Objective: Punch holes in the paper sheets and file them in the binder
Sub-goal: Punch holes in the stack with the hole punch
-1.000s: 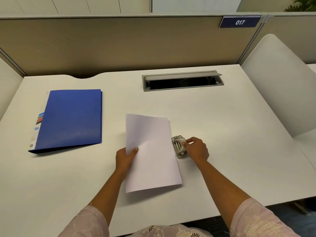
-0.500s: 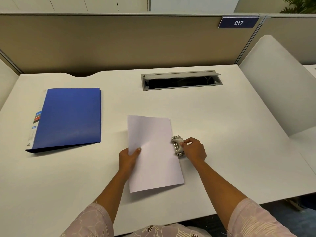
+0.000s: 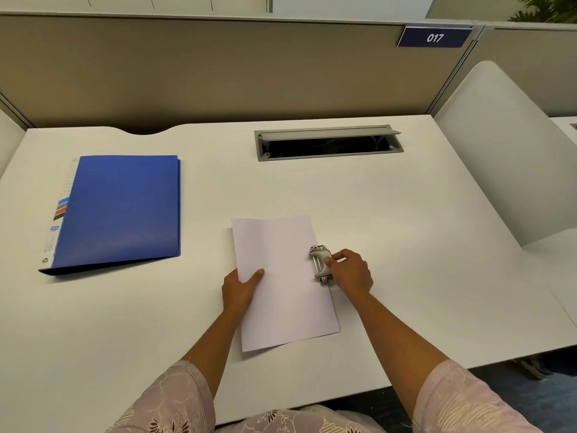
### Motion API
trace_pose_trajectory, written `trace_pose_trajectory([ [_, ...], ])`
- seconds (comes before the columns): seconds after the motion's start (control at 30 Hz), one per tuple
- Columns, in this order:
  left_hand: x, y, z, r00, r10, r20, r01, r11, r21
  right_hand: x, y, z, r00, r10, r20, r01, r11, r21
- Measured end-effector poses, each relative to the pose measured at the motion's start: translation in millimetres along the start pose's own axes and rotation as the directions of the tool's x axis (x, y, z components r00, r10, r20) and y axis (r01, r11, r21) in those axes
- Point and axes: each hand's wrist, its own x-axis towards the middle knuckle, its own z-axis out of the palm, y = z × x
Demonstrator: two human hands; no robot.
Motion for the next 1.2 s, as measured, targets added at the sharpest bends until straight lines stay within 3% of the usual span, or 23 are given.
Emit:
trace_pose_trajectory([
  [0.2, -0.9, 4.2, 1.1, 1.000, 0.020, 0.006, -0.020, 0.999, 0.031, 4.5, 3.3, -3.9, 0.998, -0.041, 0.038, 0.040, 0.999, 0.026],
  [0.33, -0.9, 2.9, 0.0, 0.997, 0.076, 0.004, -0.075, 0.975, 0.208, 10.2, 6.6, -6.6, 0.997, -0.030, 0.066, 0.027, 0.998, 0.056],
  [0.43, -2.4, 2.6, -0.3, 0.989, 0.149, -0.020, -0.120, 0.862, 0.492, 14.0, 8.7, -6.7, 0.997, -0.033, 0.067, 0.030, 0.999, 0.045],
  [0.6, 0.3, -1.9, -1.3, 0.955, 0.297, -0.024, -0.185, 0.655, 0.732, 18.0, 8.5, -7.0, 0.999, 0.005, 0.048, -0.003, 0.999, -0.049],
  [0.77, 1.0, -14.5, -7.0, 0.934, 0.357, 0.019, -0.244, 0.598, 0.764, 21.7, 15.3, -5.7, 0.999, 0.006, 0.052, -0.002, 0.998, -0.068],
  [0.97, 4.7, -30.8, -16.3, 0.931, 0.365, 0.019, -0.185, 0.426, 0.886, 24.4, 20.4, -4.5, 0.991, 0.033, 0.127, -0.016, 0.990, -0.139],
  [1.2, 6.7, -37.5, -16.6, 0.931, 0.365, 0.006, -0.173, 0.427, 0.888, 26.8, 27.8, -1.4, 0.985, 0.027, 0.172, 0.003, 0.985, -0.172],
])
